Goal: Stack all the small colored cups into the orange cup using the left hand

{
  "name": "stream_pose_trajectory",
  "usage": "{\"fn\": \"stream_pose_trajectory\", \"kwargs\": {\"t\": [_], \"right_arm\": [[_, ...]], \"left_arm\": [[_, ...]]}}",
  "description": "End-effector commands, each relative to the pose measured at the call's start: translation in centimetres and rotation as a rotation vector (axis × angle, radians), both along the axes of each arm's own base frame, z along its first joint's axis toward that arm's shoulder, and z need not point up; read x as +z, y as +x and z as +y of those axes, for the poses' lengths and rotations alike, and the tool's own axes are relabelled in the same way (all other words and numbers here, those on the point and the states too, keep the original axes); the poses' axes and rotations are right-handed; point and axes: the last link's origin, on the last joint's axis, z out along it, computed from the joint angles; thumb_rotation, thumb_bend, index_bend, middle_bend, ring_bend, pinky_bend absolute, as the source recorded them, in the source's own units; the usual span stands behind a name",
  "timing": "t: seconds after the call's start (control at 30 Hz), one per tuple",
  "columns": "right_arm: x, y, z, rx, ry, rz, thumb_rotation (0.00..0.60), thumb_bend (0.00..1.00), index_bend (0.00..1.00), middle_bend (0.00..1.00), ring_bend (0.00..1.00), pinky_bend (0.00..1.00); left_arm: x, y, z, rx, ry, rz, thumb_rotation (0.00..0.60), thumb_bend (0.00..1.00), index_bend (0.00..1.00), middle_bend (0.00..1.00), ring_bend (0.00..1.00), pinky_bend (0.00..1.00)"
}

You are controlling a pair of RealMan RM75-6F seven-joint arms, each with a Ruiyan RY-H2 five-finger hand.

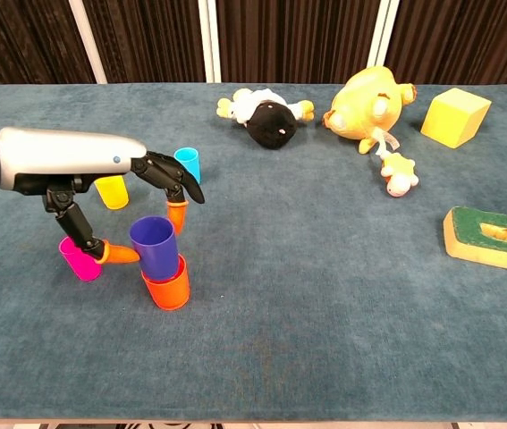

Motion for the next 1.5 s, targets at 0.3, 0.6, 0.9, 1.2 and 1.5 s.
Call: {"fn": "stream_pose_trajectory", "kwargs": {"t": [0.3,0.6,0.9,1.2,1.5], "right_arm": [[0.0,0.0,0.0,-0.003,0.0,-0.003,0.6,0.33,0.05,0.07,0.14,0.07],[0.1,-0.1,0.0,-0.006,-0.004,-0.006,0.6,0.33,0.05,0.07,0.14,0.07],[0.2,-0.1,0.0,-0.009,-0.009,-0.009,0.6,0.33,0.05,0.07,0.14,0.07],[0.1,-0.1,0.0,-0.011,-0.006,-0.009,0.6,0.33,0.05,0.07,0.14,0.07],[-0.2,0.1,0.1,-0.011,0.004,-0.004,0.6,0.33,0.05,0.07,0.14,0.07]], "left_arm": [[-0.8,0.0,0.2,-0.042,0.02,0.024,0.6,0.29,0.43,0.15,0.04,0.03],[-0.9,0.3,0.2,-0.05,0.012,0.042,0.6,0.26,0.32,0.14,0.04,0.03],[-0.6,0.2,0.2,-0.048,0.013,0.076,0.6,0.25,0.24,0.13,0.03,0.03],[3.1,0.8,2.8,-0.001,0.226,-0.082,0.6,0.25,0.24,0.14,0.03,0.03],[4.1,-2.7,8.2,0.175,0.372,-0.066,0.6,0.21,0.23,0.14,0.03,0.06]]}}
